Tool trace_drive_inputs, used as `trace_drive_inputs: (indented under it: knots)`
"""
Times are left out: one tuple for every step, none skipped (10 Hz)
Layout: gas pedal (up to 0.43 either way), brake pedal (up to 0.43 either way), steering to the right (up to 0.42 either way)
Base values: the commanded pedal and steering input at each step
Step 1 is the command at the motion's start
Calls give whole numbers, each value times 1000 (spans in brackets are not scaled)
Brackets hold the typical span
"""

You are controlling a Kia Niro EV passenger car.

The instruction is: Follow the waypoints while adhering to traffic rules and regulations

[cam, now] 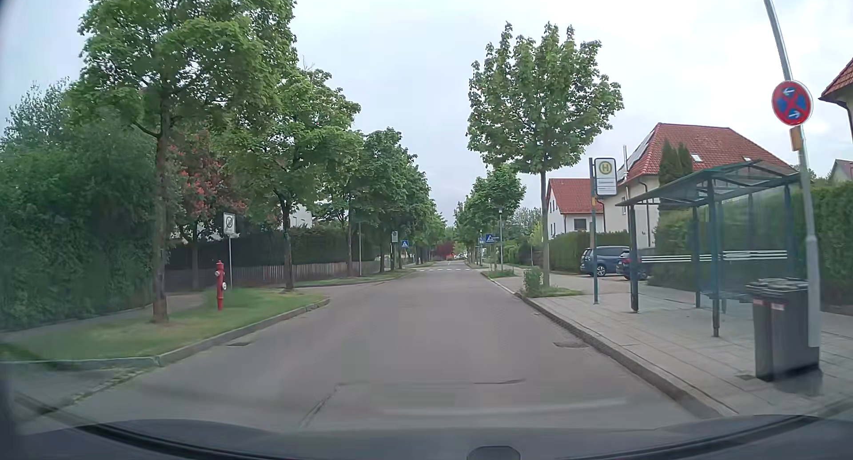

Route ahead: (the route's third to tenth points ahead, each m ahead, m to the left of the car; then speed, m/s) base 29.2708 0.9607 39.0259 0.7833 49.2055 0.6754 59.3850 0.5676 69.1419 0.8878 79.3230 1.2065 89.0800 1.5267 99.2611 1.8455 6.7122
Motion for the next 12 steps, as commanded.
trace_drive_inputs:
  knots:
    - [79,0,-2]
    - [79,0,1]
    - [79,0,1]
    - [87,0,1]
    - [98,0,1]
    - [87,0,-3]
    - [79,0,-8]
    - [79,0,-9]
    - [79,0,-9]
    - [79,0,-6]
    - [79,0,-6]
    - [79,0,-6]
